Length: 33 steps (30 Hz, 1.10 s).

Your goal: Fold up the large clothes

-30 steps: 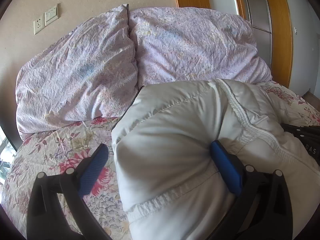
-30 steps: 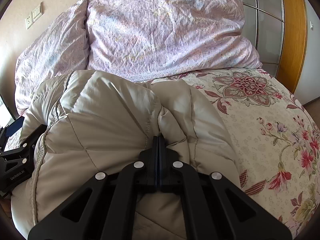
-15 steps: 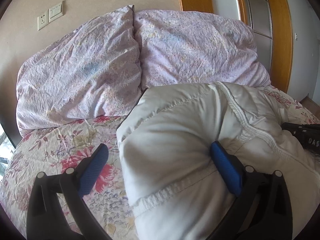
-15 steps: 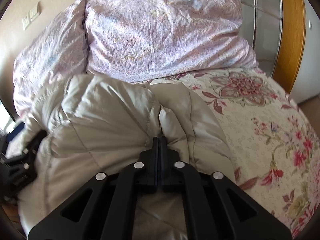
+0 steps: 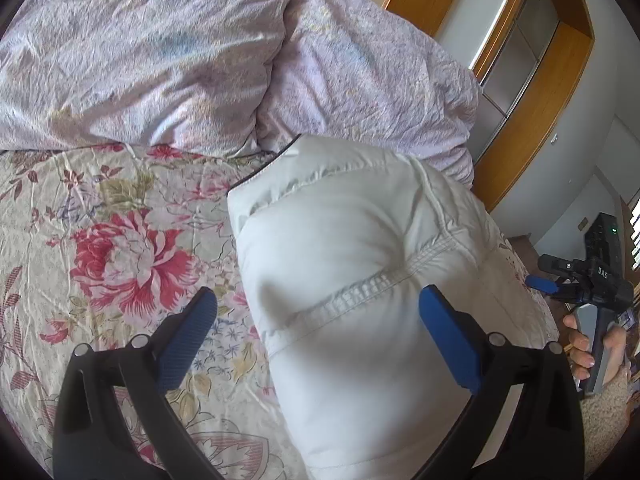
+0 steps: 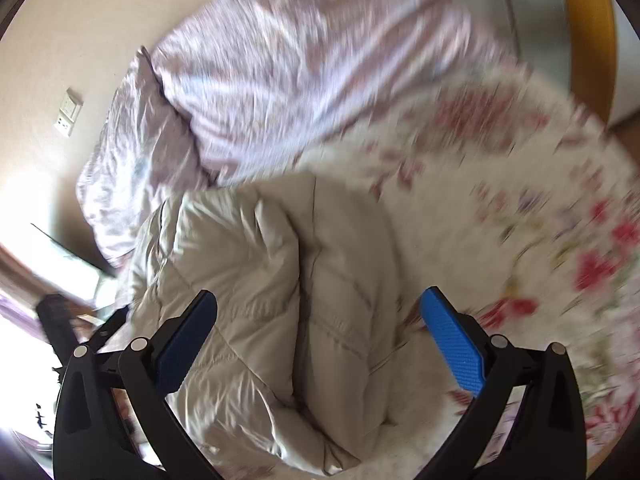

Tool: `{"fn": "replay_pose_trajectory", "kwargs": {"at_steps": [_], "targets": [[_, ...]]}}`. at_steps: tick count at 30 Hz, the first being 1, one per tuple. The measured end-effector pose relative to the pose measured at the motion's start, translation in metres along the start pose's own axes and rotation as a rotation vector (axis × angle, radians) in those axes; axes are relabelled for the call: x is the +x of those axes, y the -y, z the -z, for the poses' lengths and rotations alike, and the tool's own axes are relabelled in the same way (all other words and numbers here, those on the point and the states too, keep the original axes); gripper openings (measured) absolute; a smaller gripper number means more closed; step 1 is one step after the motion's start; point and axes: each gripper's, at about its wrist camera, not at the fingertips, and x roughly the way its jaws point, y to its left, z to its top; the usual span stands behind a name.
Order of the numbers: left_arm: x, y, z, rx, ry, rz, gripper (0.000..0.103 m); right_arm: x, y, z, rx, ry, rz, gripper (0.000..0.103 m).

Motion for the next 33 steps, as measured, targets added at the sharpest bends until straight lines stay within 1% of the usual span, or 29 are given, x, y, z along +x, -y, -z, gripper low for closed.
{"fn": "replay_pose_trajectory", "kwargs": {"at_steps": [2, 3, 5, 7, 9, 13, 15, 16, 17, 18, 20, 24, 27, 28, 29, 33], "targets": [[0.004, -0.003, 0.002, -0.012, -0.033, 0.019, 0.101, 0.017, 0.004, 0.001, 0.033, -0.087, -0.045, 0.102], [0.006, -0.005, 0.004, -0.033, -0.048, 0.049, 0.101, 0.026, 0.006, 0.0, 0.043, -0.13, -0.064, 0.102], [0.01, -0.01, 0.006, -0.074, -0.075, 0.103, 0.101, 0.042, 0.007, 0.003, 0.058, -0.205, -0.081, 0.102], [0.015, -0.013, 0.007, -0.104, -0.098, 0.14, 0.101, 0.059, 0.007, 0.005, 0.062, -0.276, -0.088, 0.102], [0.02, -0.016, 0.01, -0.131, -0.112, 0.168, 0.101, 0.064, 0.007, 0.006, 0.062, -0.295, -0.098, 0.102], [0.027, -0.019, 0.014, -0.161, -0.126, 0.201, 0.101, 0.07, 0.007, 0.008, 0.079, -0.315, -0.122, 0.102], [0.028, -0.021, 0.014, -0.178, -0.132, 0.218, 0.101, 0.068, 0.005, 0.008, 0.076, -0.309, -0.099, 0.102], [0.027, -0.023, 0.014, -0.183, -0.137, 0.229, 0.101, 0.064, 0.002, 0.009, 0.059, -0.295, -0.075, 0.102], [0.028, -0.024, 0.015, -0.186, -0.143, 0.24, 0.101, 0.061, 0.002, 0.009, 0.045, -0.293, -0.069, 0.102], [0.028, -0.025, 0.016, -0.188, -0.147, 0.245, 0.101, 0.062, 0.003, 0.01, 0.044, -0.302, -0.075, 0.102], [0.031, -0.027, 0.017, -0.206, -0.155, 0.263, 0.101, 0.07, 0.008, 0.012, 0.086, -0.326, -0.111, 0.102], [0.037, -0.031, 0.018, -0.237, -0.167, 0.296, 0.101, 0.078, 0.007, 0.01, 0.091, -0.345, -0.147, 0.102], [0.038, -0.035, 0.019, -0.246, -0.178, 0.313, 0.101, 0.086, -0.003, 0.011, 0.059, -0.38, -0.195, 0.102], [0.037, -0.038, 0.019, -0.251, -0.183, 0.321, 0.101, 0.087, -0.007, 0.012, 0.034, -0.389, -0.195, 0.102], [0.037, -0.041, 0.019, -0.255, -0.186, 0.332, 0.101, 0.088, -0.011, 0.012, 0.02, -0.389, -0.193, 0.102], [0.04, -0.045, 0.022, -0.299, -0.208, 0.351, 0.101, 0.092, -0.013, 0.013, 0.006, -0.386, -0.24, 0.102]]}}
